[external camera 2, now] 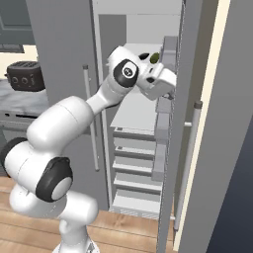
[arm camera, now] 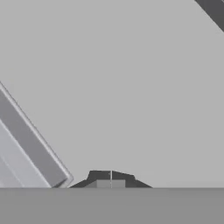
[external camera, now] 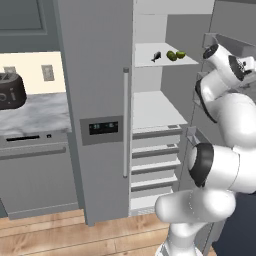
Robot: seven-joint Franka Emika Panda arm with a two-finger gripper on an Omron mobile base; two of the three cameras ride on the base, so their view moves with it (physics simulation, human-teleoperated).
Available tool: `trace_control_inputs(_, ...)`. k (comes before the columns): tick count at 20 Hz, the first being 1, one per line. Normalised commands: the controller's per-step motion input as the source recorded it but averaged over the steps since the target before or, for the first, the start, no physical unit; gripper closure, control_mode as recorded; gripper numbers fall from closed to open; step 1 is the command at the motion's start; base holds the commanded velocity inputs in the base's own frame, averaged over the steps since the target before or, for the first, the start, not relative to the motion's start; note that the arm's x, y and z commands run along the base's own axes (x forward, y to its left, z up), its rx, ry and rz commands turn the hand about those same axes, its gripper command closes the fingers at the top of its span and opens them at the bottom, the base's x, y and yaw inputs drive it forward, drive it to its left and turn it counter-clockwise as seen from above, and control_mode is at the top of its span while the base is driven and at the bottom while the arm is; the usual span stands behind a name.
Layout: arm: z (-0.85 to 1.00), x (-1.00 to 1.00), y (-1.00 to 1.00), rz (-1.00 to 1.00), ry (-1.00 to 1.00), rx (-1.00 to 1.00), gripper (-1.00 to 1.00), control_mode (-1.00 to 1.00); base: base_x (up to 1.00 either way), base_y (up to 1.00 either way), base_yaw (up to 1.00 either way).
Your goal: Open the fridge, remove the kiwi, cucumber, and fish, and place them on any counter.
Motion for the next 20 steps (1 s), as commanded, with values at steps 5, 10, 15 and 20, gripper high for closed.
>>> trace_control_inputs(5, 0.0, 0.26, -1.0, 0.0, -0.12, 0.11, 1.0, -1.0, 0.0, 0.0, 0.0)
trace_control_inputs(10, 0.0, -0.24, -0.77, 0.0, -0.28, 0.09, 1.0, -1.0, 0.0, 0.0, 0.0)
trace_control_inputs(15, 0.14, -0.89, -0.02, 0.01, -0.35, 0.02, 1.0, -1.0, 0.0, 0.0, 0.0)
trace_control_inputs(20, 0.38, -0.7, 0.45, 0.06, -0.11, 0.0, 1.0, -1.0, 0.0, 0.0, 0.0)
